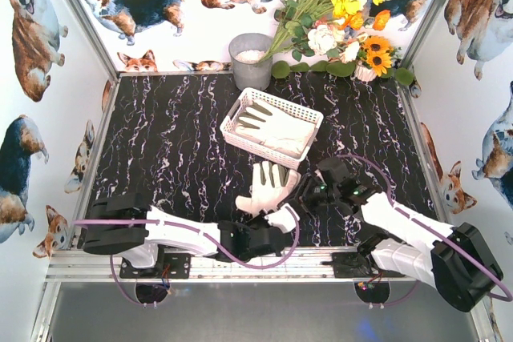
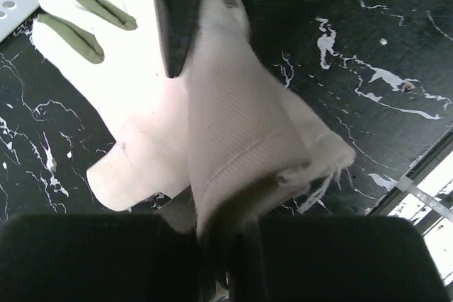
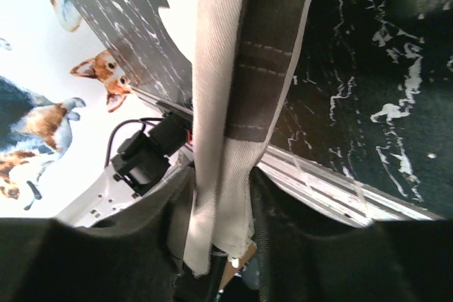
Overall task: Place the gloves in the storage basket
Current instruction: Place the glove in the bin.
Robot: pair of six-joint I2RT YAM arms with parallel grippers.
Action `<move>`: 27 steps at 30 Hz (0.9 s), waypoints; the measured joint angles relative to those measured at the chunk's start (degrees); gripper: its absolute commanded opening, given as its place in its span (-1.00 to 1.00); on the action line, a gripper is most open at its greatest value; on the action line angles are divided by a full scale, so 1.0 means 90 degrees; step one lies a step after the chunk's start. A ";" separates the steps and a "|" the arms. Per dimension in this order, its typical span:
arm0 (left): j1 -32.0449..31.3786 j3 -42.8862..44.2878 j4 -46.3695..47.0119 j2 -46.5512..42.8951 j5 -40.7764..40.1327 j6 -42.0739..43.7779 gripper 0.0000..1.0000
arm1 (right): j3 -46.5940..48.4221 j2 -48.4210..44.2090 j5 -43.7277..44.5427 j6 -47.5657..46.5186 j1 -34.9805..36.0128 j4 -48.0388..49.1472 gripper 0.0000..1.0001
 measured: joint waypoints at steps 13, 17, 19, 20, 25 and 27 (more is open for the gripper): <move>0.0420 0.0000 -0.0129 -0.0240 0.0646 -0.0493 -1.00 | -0.0454 -0.0328 0.0362 0.0136 -0.0002 0.0612 0.58; 0.0420 -0.0002 -0.0114 -0.0318 0.0843 -0.0493 -1.00 | -0.0459 -0.0097 0.0384 0.0126 -0.0002 0.0894 0.58; 0.0420 -0.0002 -0.0095 -0.0376 0.0935 -0.0493 -1.00 | -0.0457 0.0107 0.0376 0.0114 -0.0002 0.1018 0.58; 0.0420 -0.0002 -0.0087 -0.0403 0.0967 -0.0495 -1.00 | -0.0457 0.0206 0.0374 0.0109 -0.0002 0.1073 0.56; 0.0420 -0.0002 -0.0083 -0.0488 0.1129 -0.0546 -1.00 | -0.0457 0.0665 0.0374 0.0080 -0.0002 0.1316 0.38; 0.0420 -0.0002 -0.0080 -0.0512 0.1195 -0.0546 -1.00 | -0.0457 0.0765 0.0374 0.0036 -0.0002 0.1358 0.15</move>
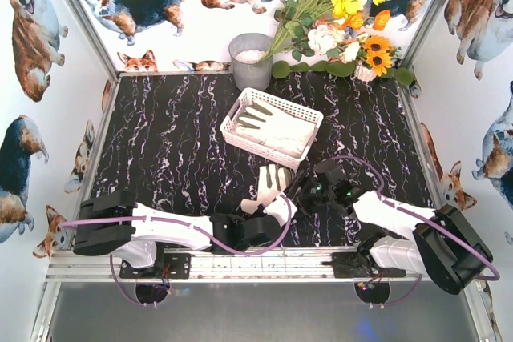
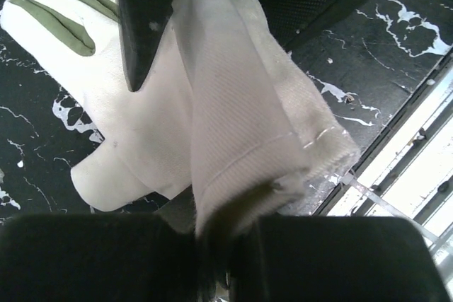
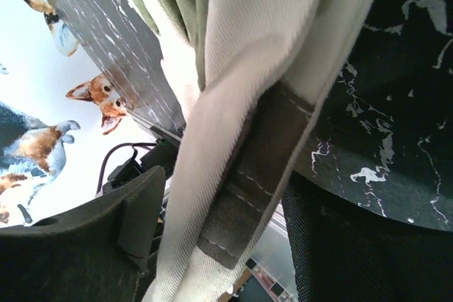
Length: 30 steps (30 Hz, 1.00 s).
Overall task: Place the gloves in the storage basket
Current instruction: Place the glove in the bin.
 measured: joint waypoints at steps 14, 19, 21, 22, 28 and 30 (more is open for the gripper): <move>0.0063 0.0653 -0.1115 -0.0595 0.0466 -0.0080 -1.00 | 0.1591 0.0053 -0.0437 -0.1787 0.0024 -0.1518 -1.00; 0.0197 0.1549 -0.1931 -0.0675 0.0491 -0.0226 -1.00 | 0.2820 0.0452 -0.0804 -0.2946 0.0010 -0.2487 -1.00; 0.0316 0.1892 -0.2157 -0.0641 0.0466 -0.0272 -0.99 | 0.3526 0.0821 -0.0964 -0.3580 -0.0017 -0.3053 -1.00; 0.0406 0.2030 -0.2232 -0.0629 0.0447 -0.0296 -0.94 | 0.3900 0.1003 -0.1027 -0.3910 -0.0039 -0.3337 -1.00; 0.0954 0.2312 -0.1790 -0.0602 0.0597 -0.0357 0.04 | 0.5858 0.1938 -0.1396 -0.6135 -0.0452 -0.4643 -1.00; 0.1081 0.2312 -0.1549 -0.0595 0.0750 -0.0364 0.34 | 0.6436 0.2268 -0.1593 -0.6868 -0.0699 -0.5003 -1.00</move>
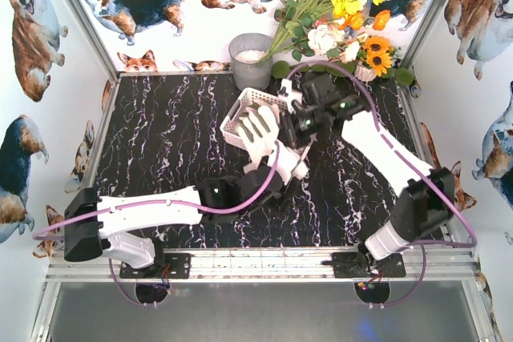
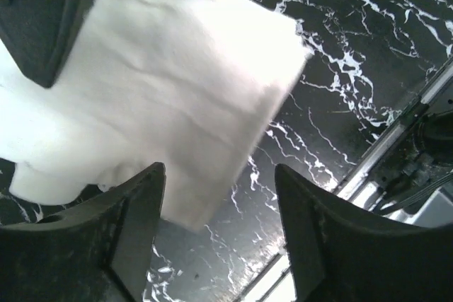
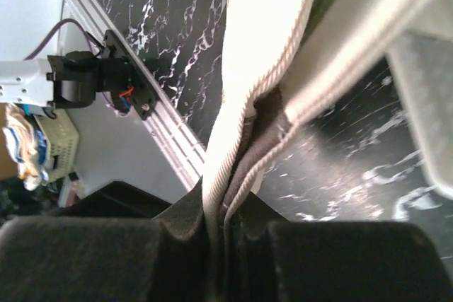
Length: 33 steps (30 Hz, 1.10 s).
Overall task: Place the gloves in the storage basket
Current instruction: Place the glove in the bin.
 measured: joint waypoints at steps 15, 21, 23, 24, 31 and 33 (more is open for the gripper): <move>0.2846 -0.0704 -0.0187 -0.1870 0.1229 -0.0070 0.99 | 0.2171 0.1715 -0.0542 -0.3585 -0.0622 -0.2074 -1.00; 0.4371 -0.0704 -0.0614 -0.2166 0.2016 0.0202 0.99 | 0.2992 0.2382 -0.0153 -0.4301 -0.0624 -0.2465 -1.00; 0.4823 -0.0704 -0.0787 -0.2169 0.2266 0.0313 0.99 | 0.3247 0.2526 -0.0066 -0.4534 -0.0624 -0.2601 -1.00; 0.5032 -0.0707 -0.0862 -0.2169 0.2385 0.0357 0.99 | 0.3402 0.2611 -0.0024 -0.4680 -0.0624 -0.2654 -1.00; 0.5770 -0.0707 -0.0959 -0.2052 0.2953 0.0624 0.99 | 0.4860 0.3589 -0.0063 -0.5591 -0.0629 -0.3463 -1.00; 0.5812 -0.0707 -0.0962 -0.1945 0.3038 0.0695 0.99 | 0.5311 0.3939 -0.0087 -0.5787 -0.0629 -0.3728 -1.00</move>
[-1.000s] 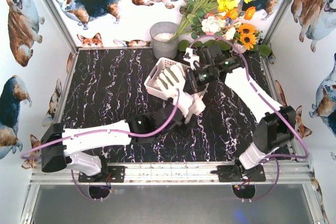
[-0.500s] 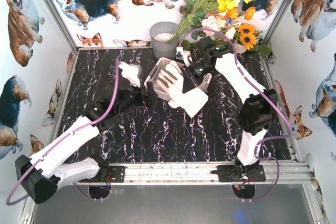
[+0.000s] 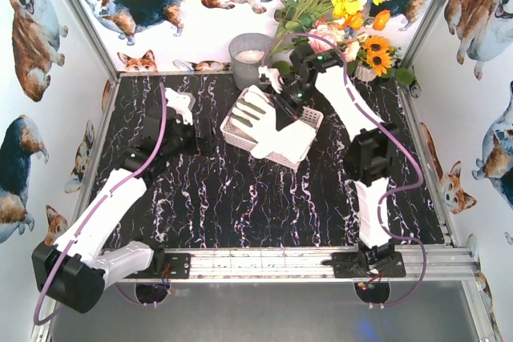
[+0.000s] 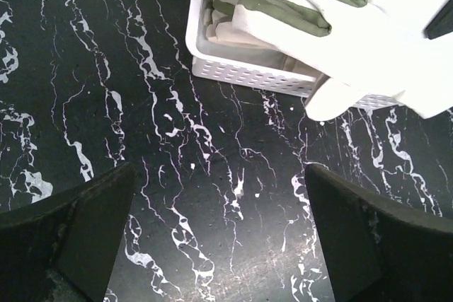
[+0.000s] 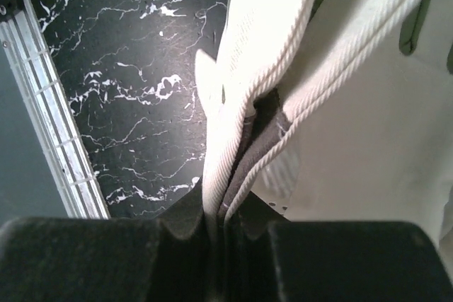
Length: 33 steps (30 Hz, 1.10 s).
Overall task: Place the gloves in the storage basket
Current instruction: Place the glove in the bin.
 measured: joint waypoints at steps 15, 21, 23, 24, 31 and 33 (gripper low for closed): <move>0.0355 -0.0172 0.0155 0.0459 0.0265 0.0270 1.00 | 0.1139 0.1173 0.0612 -0.0406 0.0000 -0.0425 -1.00; 0.0435 -0.0267 0.0245 0.0515 0.0306 0.0328 0.99 | 0.1241 0.1445 0.0928 -0.0449 0.0000 -0.0172 -1.00; 0.0454 -0.0274 0.0270 0.0520 0.0316 0.0342 0.99 | 0.1243 0.1537 0.1061 -0.0461 0.0000 -0.0080 -1.00; 0.0457 -0.0274 0.0277 0.0525 0.0321 0.0347 1.00 | 0.1243 0.1574 0.1134 -0.0464 0.0000 -0.0036 -1.00; 0.0488 -0.0274 0.0284 0.0629 0.0372 0.0352 1.00 | 0.1243 0.1649 0.1591 -0.0466 0.0000 0.0228 -1.00; 0.0495 -0.0274 0.0282 0.0670 0.0393 0.0352 1.00 | 0.1243 0.1649 0.1668 -0.0464 0.0000 0.0279 -1.00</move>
